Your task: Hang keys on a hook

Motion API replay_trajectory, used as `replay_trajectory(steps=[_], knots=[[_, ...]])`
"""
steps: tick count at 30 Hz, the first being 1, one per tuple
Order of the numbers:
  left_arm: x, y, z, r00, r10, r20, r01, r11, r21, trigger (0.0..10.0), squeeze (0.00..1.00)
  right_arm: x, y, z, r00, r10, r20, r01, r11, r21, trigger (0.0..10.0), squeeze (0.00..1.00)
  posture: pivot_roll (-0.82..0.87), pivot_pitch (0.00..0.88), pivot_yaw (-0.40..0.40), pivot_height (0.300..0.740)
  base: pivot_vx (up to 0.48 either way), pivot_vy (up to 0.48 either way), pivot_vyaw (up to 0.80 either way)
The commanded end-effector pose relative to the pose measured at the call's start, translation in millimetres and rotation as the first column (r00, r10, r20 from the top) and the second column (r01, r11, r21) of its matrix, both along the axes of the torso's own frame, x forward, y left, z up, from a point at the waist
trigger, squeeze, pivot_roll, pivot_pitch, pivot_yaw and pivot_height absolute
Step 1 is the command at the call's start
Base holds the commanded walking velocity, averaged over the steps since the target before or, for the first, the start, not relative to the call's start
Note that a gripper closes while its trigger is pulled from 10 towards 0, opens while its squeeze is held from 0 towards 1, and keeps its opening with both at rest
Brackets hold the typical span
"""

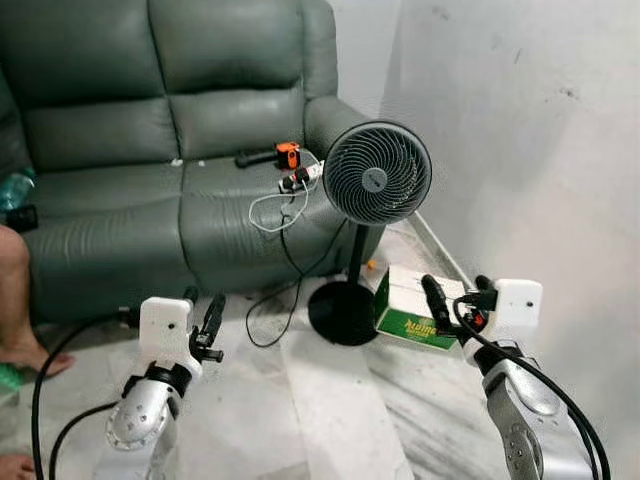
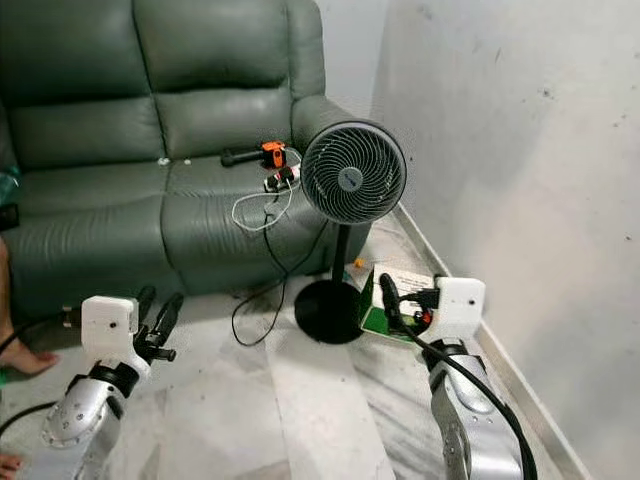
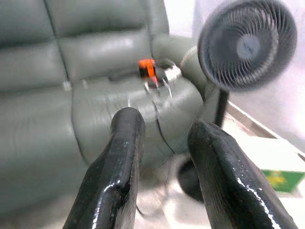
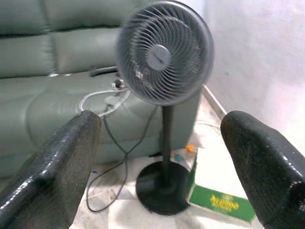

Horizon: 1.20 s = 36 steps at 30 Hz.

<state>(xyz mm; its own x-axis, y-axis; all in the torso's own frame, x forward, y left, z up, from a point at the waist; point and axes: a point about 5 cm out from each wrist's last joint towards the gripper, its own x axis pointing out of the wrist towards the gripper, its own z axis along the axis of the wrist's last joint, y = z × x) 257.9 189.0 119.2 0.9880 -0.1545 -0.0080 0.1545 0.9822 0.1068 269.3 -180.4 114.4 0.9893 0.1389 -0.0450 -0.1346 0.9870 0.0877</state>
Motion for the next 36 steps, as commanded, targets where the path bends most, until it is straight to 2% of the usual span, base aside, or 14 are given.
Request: replay_trajectory(steps=[1,2,3,8,10,16,19,20,25,29,30,31,33,36], knots=[[15.2,5.0,30,0.996,-0.012,0.088,0.011,1.0,0.01,10.0,0.0,6.4,2.3,19,0.998,0.045,0.054,-0.044,0.999,-0.01,10.0,0.0,0.08,0.049,-0.046,0.74,0.0,0.0,0.0],[38.9,12.8,60,0.989,-0.043,0.14,0.04,0.999,0.024,10.0,0.0,18.4,2.7,38,0.992,0.077,0.097,-0.077,0.997,0.003,10.0,0.0,0.08,0.041,-0.05,0.74,0.0,0.0,0.0],[45.9,15.0,70,0.986,-0.055,0.156,0.052,0.998,0.026,10.0,0.0,22.2,2.8,45,0.99,0.087,0.111,-0.089,0.996,0.009,10.0,0.0,0.08,0.041,-0.05,0.74,0.0,0.0,0.0],[56.0,16.2,86,0.979,-0.083,0.185,0.073,0.995,0.062,10.0,0.0,27.3,3.4,55,0.982,0.126,0.137,-0.127,0.992,-0.006,10.0,0.0,0.09,0.038,-0.052,0.74,0.0,0.0,0.0],[81.0,18.9,125,0.952,-0.155,0.263,0.115,0.98,0.161,10.0,0.0,46.4,4.4,88,0.949,0.246,0.197,-0.233,0.969,-0.085,10.0,0.0,0.09,0.039,-0.052,0.74,0.0,0.0,0.0],[111.0,15.6,158,0.924,-0.261,0.28,0.176,0.939,0.295,10.0,0.0,72.2,13.9,122,0.906,0.347,0.244,-0.314,0.935,-0.164,10.0,0.0,0.08,0.042,-0.075,0.74,0.0,0.0,0.0],[130.7,8.3,175,0.917,-0.33,0.224,0.225,0.891,0.394,10.0,0.0,85.6,28.8,137,0.872,0.425,0.244,-0.385,0.902,-0.196,10.0,0.0,0.09,0.037,-0.099,0.74,0.0,0.0,0.0],[134.6,-1.8,175,0.891,-0.426,0.158,0.287,0.798,0.53,10.0,0.0,90.1,40.2,142,0.851,0.467,0.239,-0.425,0.881,-0.207,10.0,0.0,0.08,0.035,-0.108,0.74,0.0,0.0,0.0],[142.9,-19.7,151,0.865,-0.5,-0.042,0.401,0.639,0.656,10.0,0.0,93.7,77.1,149,0.776,0.582,0.241,-0.537,0.811,-0.23,10.0,0.0,0.08,0.03,-0.126,0.74,0.0,0.0,0.0],[155.4,-32.1,141,0.924,-0.379,0.056,0.294,0.794,0.532,10.0,0.0,97.5,107.0,154,0.709,0.658,0.252,-0.61,0.752,-0.248,10.0,0.0,0.04,0.028,-0.113,0.74,0.0,0.0,0.0],[157.2,-34.4,136,0.942,-0.315,0.12,0.249,0.89,0.382,10.0,0.0,96.8,115.9,156,0.688,0.675,0.266,-0.624,0.737,-0.259,10.0,0.0,0.02,0.029,-0.106,0.74,0.0,0.0,0.0],[157.2,-34.4,136,0.942,-0.315,0.12,0.249,0.89,0.382,10.0,0.0,96.8,115.9,156,0.688,0.675,0.266,-0.624,0.737,-0.259,10.0,0.0,0.02,0.029,-0.106,0.74,0.0,0.0,0.0],[155.9,-36.2,124,0.952,-0.257,0.164,0.229,0.958,0.175,10.0,0.0,95.4,118.6,158,0.682,0.672,0.29,-0.616,0.741,-0.269,10.0,0.0,-0.02,0.034,-0.088,0.74,0.0,0.0,0.0],[147.4,-37.9,95,0.955,-0.231,0.187,0.241,0.97,-0.035,10.0,0.0,93.4,111.8,143,0.715,0.638,0.287,-0.573,0.769,-0.284,10.0,0.0,-0.02,0.039,-0.071,0.74,0.0,0.0,0.0]])
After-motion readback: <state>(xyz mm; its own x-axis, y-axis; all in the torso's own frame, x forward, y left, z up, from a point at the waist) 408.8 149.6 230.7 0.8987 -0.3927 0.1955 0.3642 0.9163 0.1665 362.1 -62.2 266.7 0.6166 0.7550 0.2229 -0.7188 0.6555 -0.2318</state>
